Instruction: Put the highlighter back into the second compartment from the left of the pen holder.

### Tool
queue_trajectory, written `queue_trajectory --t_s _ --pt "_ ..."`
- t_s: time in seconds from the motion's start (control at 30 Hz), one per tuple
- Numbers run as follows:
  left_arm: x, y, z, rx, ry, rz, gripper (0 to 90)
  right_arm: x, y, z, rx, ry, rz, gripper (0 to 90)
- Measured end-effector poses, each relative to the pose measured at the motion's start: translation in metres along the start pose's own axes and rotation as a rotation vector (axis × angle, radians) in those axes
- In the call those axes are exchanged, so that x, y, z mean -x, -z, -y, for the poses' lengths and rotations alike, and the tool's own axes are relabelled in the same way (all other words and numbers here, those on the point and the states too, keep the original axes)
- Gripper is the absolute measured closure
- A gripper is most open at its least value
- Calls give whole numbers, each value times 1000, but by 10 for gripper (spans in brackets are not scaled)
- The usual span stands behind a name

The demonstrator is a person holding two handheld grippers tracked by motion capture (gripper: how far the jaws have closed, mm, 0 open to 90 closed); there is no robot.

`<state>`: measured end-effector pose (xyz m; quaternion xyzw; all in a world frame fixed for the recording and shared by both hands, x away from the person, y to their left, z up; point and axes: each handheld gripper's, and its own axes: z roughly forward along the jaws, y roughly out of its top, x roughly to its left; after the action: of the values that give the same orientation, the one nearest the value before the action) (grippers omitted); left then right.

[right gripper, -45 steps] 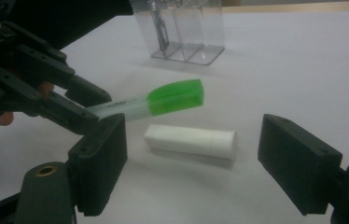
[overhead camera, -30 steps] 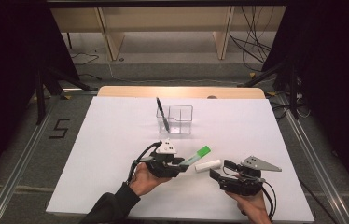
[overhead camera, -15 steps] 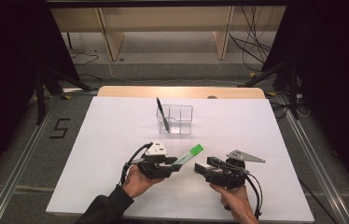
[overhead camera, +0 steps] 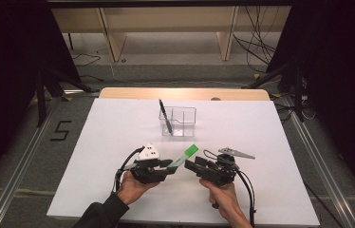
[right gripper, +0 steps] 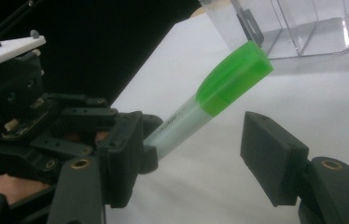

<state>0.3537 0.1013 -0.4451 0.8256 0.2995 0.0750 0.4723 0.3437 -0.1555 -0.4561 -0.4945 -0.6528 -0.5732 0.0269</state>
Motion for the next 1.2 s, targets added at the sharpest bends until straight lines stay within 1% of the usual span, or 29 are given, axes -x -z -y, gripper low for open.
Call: queue_trajectory --t_s 0.23,0.33,0.5,0.53,0.6,0.73,0.9,1.0,1.13,1.2 --pt "2 3 1 10 -7 -21 658 -6 -10 -3 10 -37 -8 413" --pt "2 3 2 10 -11 -22 658 -6 -13 -3 15 -56 -8 417" --pt "4 3 2 12 -21 -30 658 -4 -17 -3 12 -85 9 428" --pt "5 3 3 12 -22 -30 658 -4 -17 -3 13 -84 7 435" --pt "6 3 3 14 -25 -32 658 -3 -18 -3 14 -99 8 449" --pt "8 3 3 19 -31 -33 658 -1 -20 -3 13 -113 15 481" --pt "10 4 3 27 -40 -35 658 0 -23 -2 14 -139 1 523" --pt "11 4 3 26 -46 -35 658 -1 -23 -2 22 -139 0 551" --pt "12 3 4 31 -46 -29 658 -1 -23 -2 18 -147 -1 581" --pt "13 3 4 29 -53 -30 658 0 -24 -2 21 -152 -10 599"
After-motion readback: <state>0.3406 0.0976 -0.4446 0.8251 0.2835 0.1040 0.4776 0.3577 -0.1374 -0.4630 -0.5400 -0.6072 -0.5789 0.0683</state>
